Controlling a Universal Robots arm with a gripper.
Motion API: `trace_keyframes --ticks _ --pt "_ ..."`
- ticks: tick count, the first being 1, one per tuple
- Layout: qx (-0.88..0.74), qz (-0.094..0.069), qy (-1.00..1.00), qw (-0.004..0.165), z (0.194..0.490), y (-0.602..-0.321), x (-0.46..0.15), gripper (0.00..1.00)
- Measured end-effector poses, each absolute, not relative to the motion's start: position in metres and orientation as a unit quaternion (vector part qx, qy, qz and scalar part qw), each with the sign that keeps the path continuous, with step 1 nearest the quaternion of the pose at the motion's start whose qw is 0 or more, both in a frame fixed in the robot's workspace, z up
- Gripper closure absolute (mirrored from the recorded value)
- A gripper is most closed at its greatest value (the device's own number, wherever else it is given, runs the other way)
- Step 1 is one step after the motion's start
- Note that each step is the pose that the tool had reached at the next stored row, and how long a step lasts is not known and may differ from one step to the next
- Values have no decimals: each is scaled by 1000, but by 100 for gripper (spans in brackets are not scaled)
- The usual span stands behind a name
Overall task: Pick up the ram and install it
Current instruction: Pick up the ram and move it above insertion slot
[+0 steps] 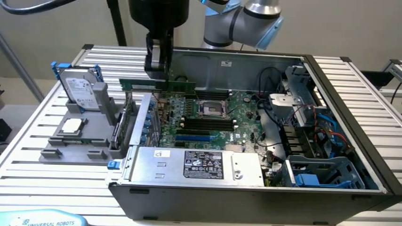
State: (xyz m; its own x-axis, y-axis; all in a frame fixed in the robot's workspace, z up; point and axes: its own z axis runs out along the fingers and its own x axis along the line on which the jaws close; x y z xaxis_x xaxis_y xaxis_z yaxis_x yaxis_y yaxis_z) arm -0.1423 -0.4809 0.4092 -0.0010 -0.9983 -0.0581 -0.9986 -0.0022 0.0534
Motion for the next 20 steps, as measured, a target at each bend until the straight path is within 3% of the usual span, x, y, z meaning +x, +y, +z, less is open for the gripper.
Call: trace_keyframes --ticks 10,20 --pt "-707 40 706 2 408 -469 -99 86" --pt "-707 40 706 1 397 -438 -79 86"
